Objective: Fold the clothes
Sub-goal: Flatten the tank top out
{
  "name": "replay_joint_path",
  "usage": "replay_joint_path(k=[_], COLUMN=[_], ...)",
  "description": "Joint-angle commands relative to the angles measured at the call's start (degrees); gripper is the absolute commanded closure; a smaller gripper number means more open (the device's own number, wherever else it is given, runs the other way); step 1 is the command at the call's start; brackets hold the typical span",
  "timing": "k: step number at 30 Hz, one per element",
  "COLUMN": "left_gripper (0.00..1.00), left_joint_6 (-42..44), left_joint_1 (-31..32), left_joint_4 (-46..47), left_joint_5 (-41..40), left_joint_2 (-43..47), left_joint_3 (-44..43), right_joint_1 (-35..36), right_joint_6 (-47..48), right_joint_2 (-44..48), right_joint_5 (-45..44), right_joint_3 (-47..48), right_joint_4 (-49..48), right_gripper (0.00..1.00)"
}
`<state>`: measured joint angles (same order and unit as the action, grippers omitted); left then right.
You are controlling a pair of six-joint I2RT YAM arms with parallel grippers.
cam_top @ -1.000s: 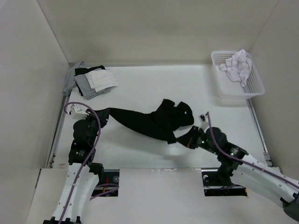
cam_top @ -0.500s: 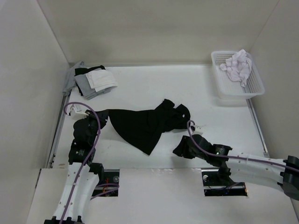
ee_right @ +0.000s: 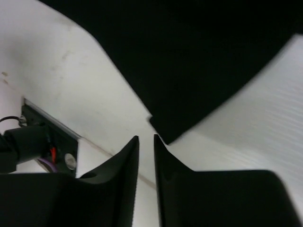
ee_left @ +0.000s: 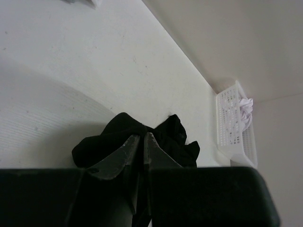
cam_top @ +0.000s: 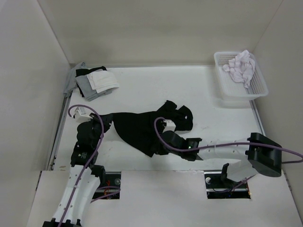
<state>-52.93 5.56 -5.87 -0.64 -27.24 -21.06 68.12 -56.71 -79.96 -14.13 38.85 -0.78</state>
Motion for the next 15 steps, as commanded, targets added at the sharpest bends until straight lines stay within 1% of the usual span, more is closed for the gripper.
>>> replay_joint_path(k=[1, 2, 4, 6, 8, 12, 15], left_gripper=[0.97, 0.97, 0.97, 0.97, 0.97, 0.97, 0.96], left_joint_6=[0.28, 0.37, 0.54, 0.37, 0.19, 0.1, 0.02], left_joint_1=[0.46, 0.46, 0.63, 0.89, 1.16, 2.04, 2.74], left_joint_4=[2.27, 2.27, 2.88, 3.49, 3.5, 3.85, 4.64], left_joint_5=[-0.41, -0.41, -0.41, -0.32, -0.32, -0.41, -0.41], left_joint_2=[1.23, 1.23, 0.97, 0.88, 1.31, 1.67, 1.67], left_joint_3=[0.67, 0.67, 1.11, 1.81, 2.34, 2.86, 3.39], right_joint_1=[2.15, 2.41, 2.94, 3.46, 4.26, 5.84, 6.37], right_joint_6=[5.72, 6.34, 7.31, 8.36, 8.63, 8.46, 8.28], right_joint_2=[-4.3, -6.32, -10.28, -13.97, -17.05, -21.89, -24.01], right_joint_5=[-5.46, -5.82, -6.35, -7.05, -8.71, -12.32, -12.5], right_joint_3=[9.47, 11.66, 15.97, 19.93, 23.71, 29.95, 32.51], right_joint_4=[5.14, 7.43, 11.48, 15.17, 19.12, 27.13, 29.69], right_gripper=[0.8, 0.84, 0.85, 0.81, 0.73, 0.65, 0.6])
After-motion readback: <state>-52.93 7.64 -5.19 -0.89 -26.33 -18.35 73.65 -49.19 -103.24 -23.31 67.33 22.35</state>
